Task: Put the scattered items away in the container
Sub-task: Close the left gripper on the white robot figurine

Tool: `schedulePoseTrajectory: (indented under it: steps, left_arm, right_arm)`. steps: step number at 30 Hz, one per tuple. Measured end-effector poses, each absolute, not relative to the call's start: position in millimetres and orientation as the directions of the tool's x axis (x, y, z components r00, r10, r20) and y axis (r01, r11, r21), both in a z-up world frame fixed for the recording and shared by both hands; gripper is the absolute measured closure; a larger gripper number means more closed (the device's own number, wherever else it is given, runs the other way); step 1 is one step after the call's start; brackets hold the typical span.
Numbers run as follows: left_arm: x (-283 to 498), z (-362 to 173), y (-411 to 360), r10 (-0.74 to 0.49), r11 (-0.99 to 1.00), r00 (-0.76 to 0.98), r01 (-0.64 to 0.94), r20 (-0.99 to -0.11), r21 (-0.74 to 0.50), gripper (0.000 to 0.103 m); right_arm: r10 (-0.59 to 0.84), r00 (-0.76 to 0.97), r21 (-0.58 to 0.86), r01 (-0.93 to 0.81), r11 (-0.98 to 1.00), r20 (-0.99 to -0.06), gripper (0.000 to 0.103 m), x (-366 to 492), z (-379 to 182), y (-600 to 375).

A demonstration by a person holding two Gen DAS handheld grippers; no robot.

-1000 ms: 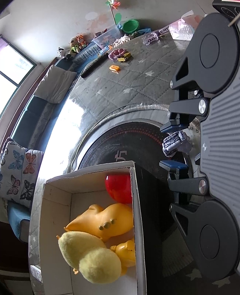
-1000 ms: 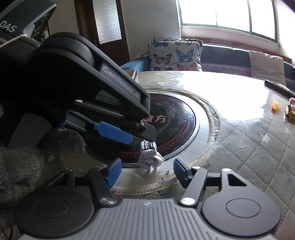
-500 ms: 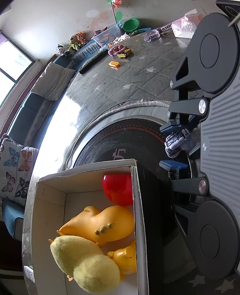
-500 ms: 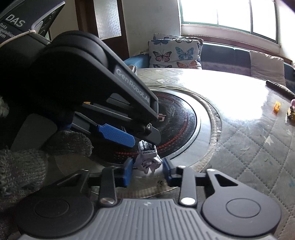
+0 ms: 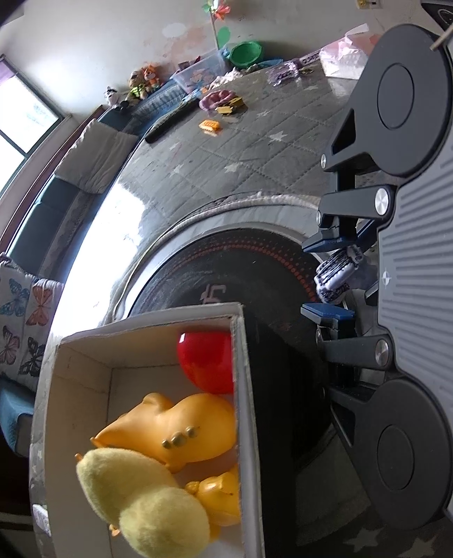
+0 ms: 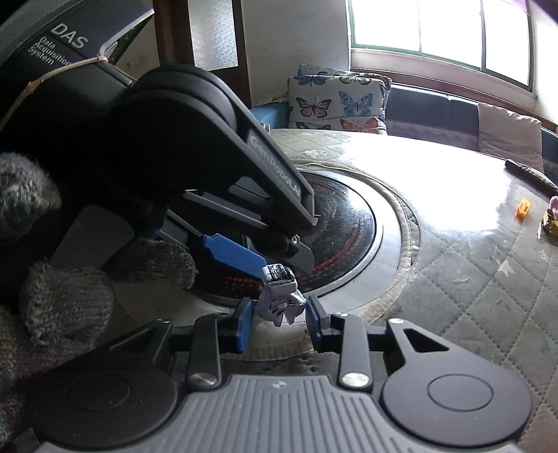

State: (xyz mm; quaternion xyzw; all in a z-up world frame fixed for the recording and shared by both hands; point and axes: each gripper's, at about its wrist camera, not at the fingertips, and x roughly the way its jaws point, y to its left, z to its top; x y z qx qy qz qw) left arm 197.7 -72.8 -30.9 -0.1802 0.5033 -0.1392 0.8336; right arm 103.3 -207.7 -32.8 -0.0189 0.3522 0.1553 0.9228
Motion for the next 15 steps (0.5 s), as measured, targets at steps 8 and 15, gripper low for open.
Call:
schedulePoseTrajectory:
  steps: [8,15]
  left_arm:
    - [193,-29,-69,-0.429,0.889,0.463,0.067,-0.776,-0.452,0.073]
    - [181,-22,-63,-0.443,0.88,0.485,0.074,-0.754,-0.47,0.076]
  right_arm:
    - [0.272,0.702,0.069,-0.304,0.95,-0.658,0.071,101,-31,-208]
    - [0.277,0.709,0.071,-0.306,0.949,-0.648,0.071,91,-26,-208]
